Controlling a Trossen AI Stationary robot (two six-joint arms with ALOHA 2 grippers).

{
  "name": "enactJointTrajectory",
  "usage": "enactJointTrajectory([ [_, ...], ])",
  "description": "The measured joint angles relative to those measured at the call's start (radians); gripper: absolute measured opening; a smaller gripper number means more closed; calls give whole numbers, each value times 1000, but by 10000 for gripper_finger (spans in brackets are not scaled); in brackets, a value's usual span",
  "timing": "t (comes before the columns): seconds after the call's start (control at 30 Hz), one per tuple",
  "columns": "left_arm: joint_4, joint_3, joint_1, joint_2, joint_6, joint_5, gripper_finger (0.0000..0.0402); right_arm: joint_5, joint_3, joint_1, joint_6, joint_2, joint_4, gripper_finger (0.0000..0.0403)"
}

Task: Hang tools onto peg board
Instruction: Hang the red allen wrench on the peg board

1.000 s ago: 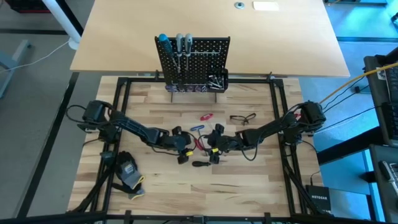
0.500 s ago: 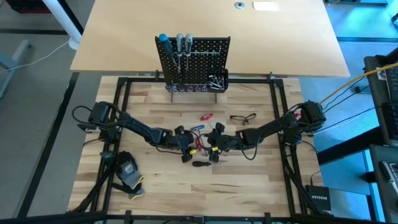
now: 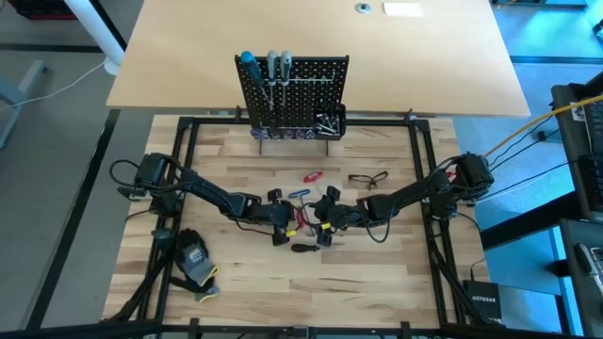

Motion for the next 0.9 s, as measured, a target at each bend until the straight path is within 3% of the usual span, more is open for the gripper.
enactJointTrajectory([
  [0.23, -25, 4, -9, -31, 72, -21, 3, -21, 10, 0, -109, -10, -28, 276],
  [0.33, -63, -1, -35, -87, 108, -89, 2, 40, 49, 0, -121, -63, -88, 276],
  [0.53, -102, -7, -103, -225, 154, -272, 1, 45, 61, 40, -121, -211, -118, 276],
  [0.7, -84, -5, -162, -324, 223, -429, 1, 113, 61, 85, -121, -286, -123, 276],
  [0.9, 21, -4, -181, -387, 343, -476, 0, 129, 60, 94, -122, -290, -115, 275],
])
